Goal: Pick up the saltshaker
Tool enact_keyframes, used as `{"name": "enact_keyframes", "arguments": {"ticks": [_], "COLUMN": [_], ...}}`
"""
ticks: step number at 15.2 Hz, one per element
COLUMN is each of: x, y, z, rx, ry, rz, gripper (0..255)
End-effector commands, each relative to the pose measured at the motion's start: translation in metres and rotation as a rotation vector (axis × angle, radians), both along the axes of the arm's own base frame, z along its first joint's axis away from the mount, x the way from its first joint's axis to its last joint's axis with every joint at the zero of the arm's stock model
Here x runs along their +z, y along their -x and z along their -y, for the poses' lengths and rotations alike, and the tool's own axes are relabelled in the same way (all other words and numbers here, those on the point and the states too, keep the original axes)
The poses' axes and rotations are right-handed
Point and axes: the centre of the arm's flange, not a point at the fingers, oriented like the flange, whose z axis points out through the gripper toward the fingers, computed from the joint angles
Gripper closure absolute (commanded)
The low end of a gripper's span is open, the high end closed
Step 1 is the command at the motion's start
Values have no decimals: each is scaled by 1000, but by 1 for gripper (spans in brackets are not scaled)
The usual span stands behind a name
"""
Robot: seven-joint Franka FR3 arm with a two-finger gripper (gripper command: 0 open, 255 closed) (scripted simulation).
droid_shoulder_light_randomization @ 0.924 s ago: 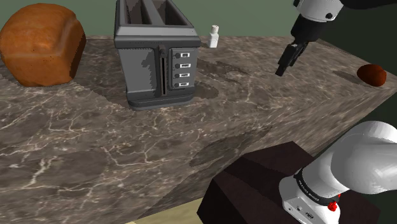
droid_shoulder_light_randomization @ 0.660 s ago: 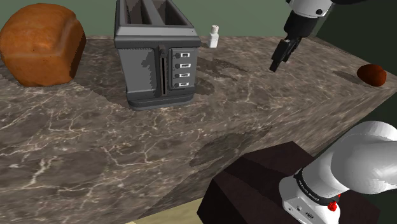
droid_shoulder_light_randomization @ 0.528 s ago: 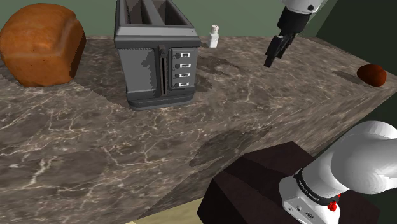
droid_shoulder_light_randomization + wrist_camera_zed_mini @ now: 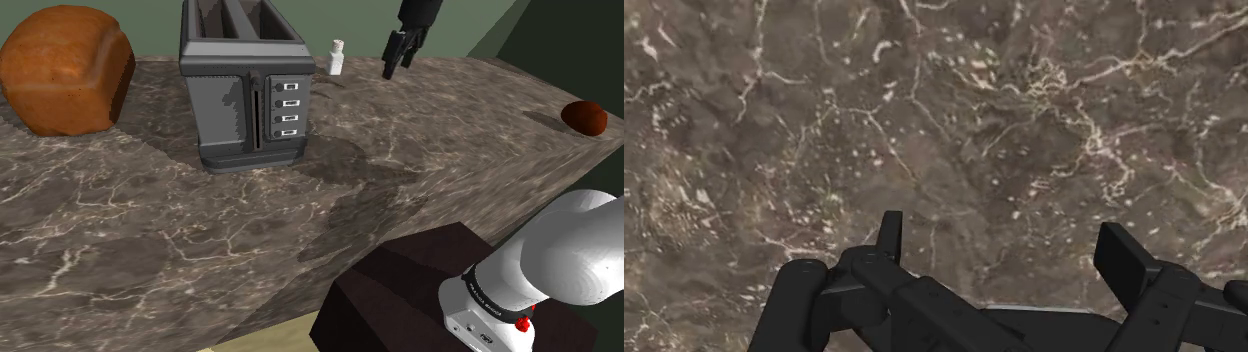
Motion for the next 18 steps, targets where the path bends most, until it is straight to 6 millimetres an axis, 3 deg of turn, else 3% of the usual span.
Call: {"name": "enact_keyframes", "arguments": {"ticks": [1, 15, 16, 18], "x": [3, 28, 30, 19], "y": [-25, -203, -212, -212], "z": [2, 3, 2, 3], "rx": [6, 46, 48, 48], "ry": [2, 12, 13, 13], "rz": [4, 34, 36, 36], "gripper": [0, 0, 0, 0]}}
